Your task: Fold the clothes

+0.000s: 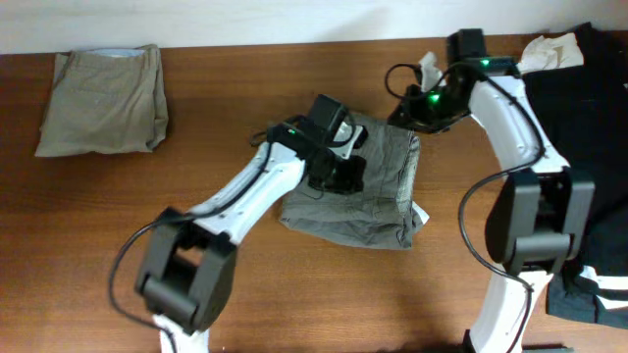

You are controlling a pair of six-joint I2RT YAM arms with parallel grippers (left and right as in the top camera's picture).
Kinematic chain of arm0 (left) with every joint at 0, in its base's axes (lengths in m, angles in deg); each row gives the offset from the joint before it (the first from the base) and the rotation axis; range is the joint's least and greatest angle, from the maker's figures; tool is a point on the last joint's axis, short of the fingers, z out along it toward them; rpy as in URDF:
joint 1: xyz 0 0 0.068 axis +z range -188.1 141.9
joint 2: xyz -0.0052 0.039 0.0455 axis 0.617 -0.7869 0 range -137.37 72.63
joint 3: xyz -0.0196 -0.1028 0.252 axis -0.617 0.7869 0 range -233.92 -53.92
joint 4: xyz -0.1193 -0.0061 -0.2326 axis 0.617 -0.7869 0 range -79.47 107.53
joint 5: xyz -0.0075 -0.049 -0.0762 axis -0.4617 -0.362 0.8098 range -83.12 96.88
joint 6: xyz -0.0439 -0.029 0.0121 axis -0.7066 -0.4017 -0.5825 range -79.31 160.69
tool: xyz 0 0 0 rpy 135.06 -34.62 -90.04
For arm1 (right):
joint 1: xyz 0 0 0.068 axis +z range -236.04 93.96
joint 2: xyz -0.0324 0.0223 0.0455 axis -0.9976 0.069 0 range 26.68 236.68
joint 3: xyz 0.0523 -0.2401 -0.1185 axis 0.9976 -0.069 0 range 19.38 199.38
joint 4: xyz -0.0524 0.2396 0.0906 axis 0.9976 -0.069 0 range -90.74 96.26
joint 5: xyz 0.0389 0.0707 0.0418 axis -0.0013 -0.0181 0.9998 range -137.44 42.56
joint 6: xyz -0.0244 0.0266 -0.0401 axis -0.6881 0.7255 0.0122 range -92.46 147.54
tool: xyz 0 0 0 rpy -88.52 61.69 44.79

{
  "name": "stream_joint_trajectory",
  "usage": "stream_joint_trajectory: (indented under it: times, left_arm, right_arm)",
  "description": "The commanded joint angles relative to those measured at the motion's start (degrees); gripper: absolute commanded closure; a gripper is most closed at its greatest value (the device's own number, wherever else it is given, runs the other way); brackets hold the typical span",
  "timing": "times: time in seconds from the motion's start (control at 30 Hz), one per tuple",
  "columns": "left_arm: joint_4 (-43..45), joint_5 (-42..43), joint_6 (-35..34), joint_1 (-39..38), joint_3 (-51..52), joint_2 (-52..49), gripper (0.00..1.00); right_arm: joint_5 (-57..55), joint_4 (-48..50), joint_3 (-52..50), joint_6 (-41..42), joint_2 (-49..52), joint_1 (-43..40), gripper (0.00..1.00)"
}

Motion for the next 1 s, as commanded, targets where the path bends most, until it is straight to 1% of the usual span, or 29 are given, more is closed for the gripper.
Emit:
stream_joint_trajectory:
  times: [0.0, 0.07, 0.13, 0.2, 0.3, 0.33, 0.37, 0.4, 0.5, 0.57, 0.6, 0.63, 0.67, 0.7, 0.77, 0.8, 0.9, 0.97]
  left_arm:
    - [3.3, 7.4, 0.7, -0.3, 0.3, -6.6, 0.99]
    - [3.9, 8.2, 0.7, -0.5, 0.3, -8.8, 0.99]
    - [3.6, 11.3, 0.7, -0.8, 0.3, -9.4, 0.99]
    - [2.1, 13.6, 0.7, -1.6, 0.3, -9.4, 0.99]
    - [-3.5, 15.0, 0.8, -3.1, 0.3, -9.4, 0.99]
    - [-5.3, 16.0, 2.1, -3.3, 0.3, -9.4, 0.99]
    - [-8.5, 18.4, 6.1, -3.4, 0.3, -9.4, 0.99]
    - [-10.3, 23.0, 11.6, -3.4, 0.3, -9.4, 0.99]
    - [-10.5, 29.3, 18.1, -3.4, 0.3, -9.2, 0.99]
    - [-10.7, 29.8, 22.0, -3.3, 0.3, -7.9, 0.99]
    - [-10.6, 28.1, 23.4, -3.2, 0.3, -6.2, 0.99]
    - [-9.2, 21.7, 21.9, -2.7, 0.3, -3.6, 0.94]
    - [-7.9, 17.1, 18.7, -2.4, 0.3, -2.3, 0.91]
    - [-5.0, 12.2, 15.4, -2.0, 0.3, -1.2, 0.91]
    - [0.3, 11.7, 13.2, -2.1, 0.3, -1.6, 0.87]
    - [3.1, 10.6, 11.8, -2.5, 0.3, -1.9, 0.85]
    - [6.3, 5.5, 9.5, -3.8, 0.3, -2.6, 0.85]
    - [7.5, 1.6, 6.6, -5.0, 0.3, -3.8, 0.85]
  right_arm:
    - [-1.3, 1.5, 0.5, 2.0, 3.4, 0.1, 0.78]
    - [-1.4, 3.3, 0.5, 3.5, 6.8, 0.1, 0.82]
    - [-1.5, 4.4, 0.5, 3.6, 9.5, 0.0, 0.81]
    - [-3.7, 5.2, 0.5, 5.9, 12.4, -0.2, 0.81]
    - [-9.5, 4.9, 0.5, 6.1, 15.3, -0.8, 0.85]
    - [-10.7, 5.0, 0.5, 6.0, 15.4, -1.3, 0.84]
    - [-10.8, 5.4, 0.6, 6.1, 15.4, -2.1, 0.84]
    - [-10.8, 5.6, 0.8, 6.1, 15.4, -3.2, 0.83]
    - [-10.6, 3.1, 2.1, 5.8, 15.1, -4.6, 0.81]
    - [-10.5, -0.3, 5.0, 5.6, 14.0, -5.4, 0.81]
    - [-10.2, -3.9, 8.3, 4.1, 12.9, -5.8, 0.79]
    - [-10.2, -7.5, 11.8, 2.8, 11.7, -6.0, 0.78]
    - [-10.2, -10.6, 14.6, 2.8, 10.8, -6.0, 0.77]
    - [-9.9, -15.6, 18.6, 2.8, 9.6, -6.0, 0.77]
    - [-9.9, -21.3, 22.7, 2.8, 8.1, -5.9, 0.77]
    - [-9.9, -22.4, 23.3, 2.8, 7.5, -5.9, 0.76]
    - [-9.9, -23.7, 23.4, 2.8, 7.0, -5.9, 0.76]
    - [-9.9, -24.2, 23.4, 2.8, 7.0, -5.8, 0.76]
